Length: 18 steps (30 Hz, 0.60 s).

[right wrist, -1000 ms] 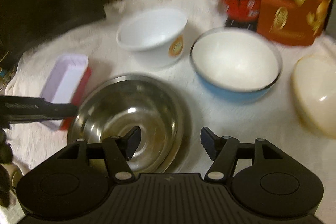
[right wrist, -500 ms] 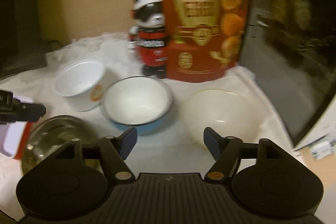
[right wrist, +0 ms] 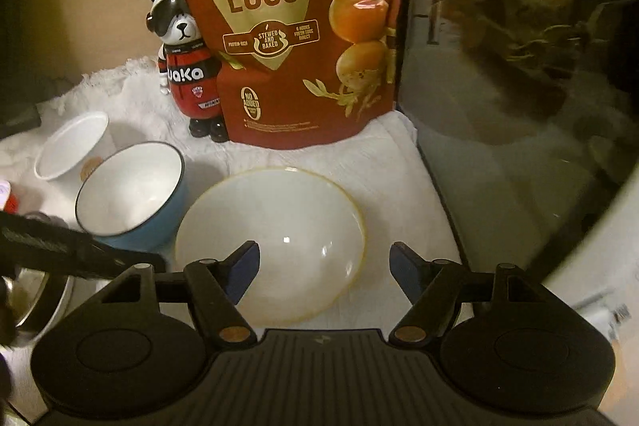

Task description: Organize plates and bowls

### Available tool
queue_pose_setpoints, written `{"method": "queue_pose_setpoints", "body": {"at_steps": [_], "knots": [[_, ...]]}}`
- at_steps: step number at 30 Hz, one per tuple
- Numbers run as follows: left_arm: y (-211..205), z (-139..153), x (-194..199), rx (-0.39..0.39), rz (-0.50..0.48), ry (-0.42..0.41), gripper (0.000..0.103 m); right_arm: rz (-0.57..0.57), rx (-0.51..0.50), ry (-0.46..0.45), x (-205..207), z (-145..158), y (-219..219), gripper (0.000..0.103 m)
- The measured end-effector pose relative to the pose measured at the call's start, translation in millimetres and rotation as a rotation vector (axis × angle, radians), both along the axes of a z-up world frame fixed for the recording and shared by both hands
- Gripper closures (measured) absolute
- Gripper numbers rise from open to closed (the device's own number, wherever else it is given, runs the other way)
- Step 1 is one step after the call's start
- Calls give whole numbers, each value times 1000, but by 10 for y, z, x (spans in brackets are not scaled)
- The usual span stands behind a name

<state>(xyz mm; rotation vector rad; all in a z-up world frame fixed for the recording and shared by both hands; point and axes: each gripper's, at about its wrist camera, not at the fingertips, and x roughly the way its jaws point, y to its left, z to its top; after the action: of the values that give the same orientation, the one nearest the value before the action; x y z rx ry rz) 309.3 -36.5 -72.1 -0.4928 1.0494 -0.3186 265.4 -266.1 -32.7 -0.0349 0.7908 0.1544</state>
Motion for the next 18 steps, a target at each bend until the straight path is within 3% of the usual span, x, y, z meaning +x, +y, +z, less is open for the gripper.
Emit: {"method": "queue_pose_setpoints", "body": {"at_steps": [3,6,8,13,18], "knots": [[-145,-87,112,55,49,-3,67,46,-9,-1,272,-77,-44,30],[-171,-247,191,43,90,29,68,69,-29,4,520,-218,-67,31],[-187,-353,219,32,92,61,70,63,-7,43,667,-323,-107,35],[-200,-481,283,6,100,90,82,59,137,223,1008,-639,-212,62],[-194,-472,269,19,93,99,82,70,171,272,974,-728,-214,62]]}}
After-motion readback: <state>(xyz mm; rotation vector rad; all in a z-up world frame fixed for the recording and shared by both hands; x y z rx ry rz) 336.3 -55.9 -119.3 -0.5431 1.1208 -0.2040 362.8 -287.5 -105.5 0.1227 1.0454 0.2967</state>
